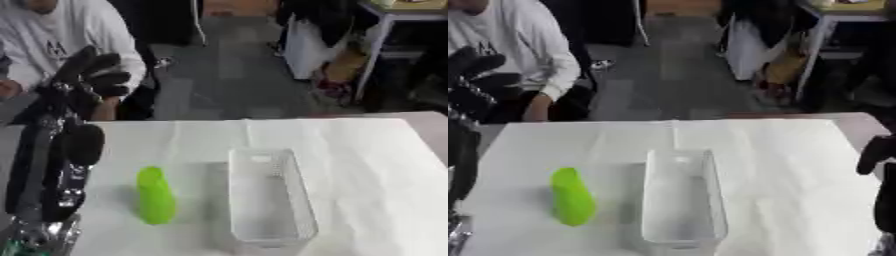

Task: Pick up objects on the table and place them in the box.

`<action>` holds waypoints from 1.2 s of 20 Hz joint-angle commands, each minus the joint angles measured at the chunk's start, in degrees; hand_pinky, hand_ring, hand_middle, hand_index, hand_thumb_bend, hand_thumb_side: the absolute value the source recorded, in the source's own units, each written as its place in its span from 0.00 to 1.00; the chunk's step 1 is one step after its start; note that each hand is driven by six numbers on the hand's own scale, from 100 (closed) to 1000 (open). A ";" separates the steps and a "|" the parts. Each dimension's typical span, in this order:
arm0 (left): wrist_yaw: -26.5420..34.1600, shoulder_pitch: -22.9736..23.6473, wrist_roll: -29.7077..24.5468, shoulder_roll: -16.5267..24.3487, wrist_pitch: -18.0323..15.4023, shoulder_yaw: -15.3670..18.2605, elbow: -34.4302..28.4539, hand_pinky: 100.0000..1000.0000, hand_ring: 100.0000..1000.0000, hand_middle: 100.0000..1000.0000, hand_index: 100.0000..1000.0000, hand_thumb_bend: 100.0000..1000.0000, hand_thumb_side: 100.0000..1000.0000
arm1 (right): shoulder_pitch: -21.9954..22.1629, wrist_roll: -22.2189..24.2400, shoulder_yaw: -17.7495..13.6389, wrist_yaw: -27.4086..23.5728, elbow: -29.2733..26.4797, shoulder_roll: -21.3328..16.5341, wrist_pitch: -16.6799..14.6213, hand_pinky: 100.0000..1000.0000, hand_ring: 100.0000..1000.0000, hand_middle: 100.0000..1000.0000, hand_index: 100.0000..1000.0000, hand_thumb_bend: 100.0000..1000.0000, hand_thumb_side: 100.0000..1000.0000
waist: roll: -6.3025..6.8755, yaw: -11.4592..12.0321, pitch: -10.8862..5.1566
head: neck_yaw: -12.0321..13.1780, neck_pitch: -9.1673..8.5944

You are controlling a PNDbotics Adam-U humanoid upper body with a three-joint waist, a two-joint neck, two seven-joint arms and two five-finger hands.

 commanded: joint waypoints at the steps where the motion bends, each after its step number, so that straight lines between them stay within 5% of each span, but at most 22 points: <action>1: -2.37 -1.91 -4.43 5.78 1.99 -0.69 2.36 0.72 0.71 0.83 0.88 0.37 0.91 | 0.02 -0.12 -0.75 -0.01 -0.90 -0.84 0.57 0.19 0.39 0.48 0.53 0.00 0.33 | 0.30 -0.02 -1.42 | -0.86 1.53; 12: -4.57 -12.53 -14.42 23.88 0.86 -7.52 22.36 0.67 0.69 0.80 0.59 0.35 0.95 | 1.33 0.78 -0.10 -0.65 -0.90 -1.67 2.02 0.18 0.39 0.48 0.53 0.00 0.33 | 1.49 0.20 -3.25 | 0.19 3.94; 15: -7.64 -15.18 -17.92 25.86 -0.18 -9.66 27.57 0.69 0.70 0.81 0.64 0.35 0.96 | 1.43 1.10 0.00 -0.96 -0.90 -1.68 2.29 0.18 0.39 0.48 0.53 0.00 0.33 | 1.57 0.02 -3.38 | 0.39 3.92; 17: -9.94 -16.71 -20.33 26.35 -1.02 -10.81 30.77 0.69 0.71 0.81 0.77 0.36 0.96 | 1.45 1.31 0.08 -1.13 -0.90 -1.67 2.48 0.18 0.39 0.48 0.53 0.00 0.34 | 1.61 -0.11 -3.41 | 0.48 4.00; 18: -10.90 -17.41 -21.33 26.38 -1.56 -11.20 32.22 0.69 0.71 0.81 0.96 0.36 0.96 | 1.44 1.41 0.10 -1.21 -0.90 -1.66 2.55 0.18 0.39 0.48 0.53 0.00 0.34 | 1.63 -0.16 -3.41 | 0.47 4.00; 19: -11.81 -18.15 -22.52 26.46 -2.14 -11.74 33.73 0.69 0.71 0.81 1.00 0.36 0.96 | 1.42 1.51 0.13 -1.28 -0.90 -1.65 2.61 0.18 0.39 0.48 0.53 0.00 0.34 | 1.65 -0.25 -3.40 | 0.44 3.94; 24: -13.63 -21.71 -27.75 25.98 -4.51 -12.94 40.58 0.70 0.71 0.81 1.00 0.43 0.94 | 1.35 1.89 0.20 -1.60 -0.90 -1.59 2.98 0.18 0.39 0.48 0.53 0.00 0.34 | 1.71 -0.44 -3.39 | 0.41 3.96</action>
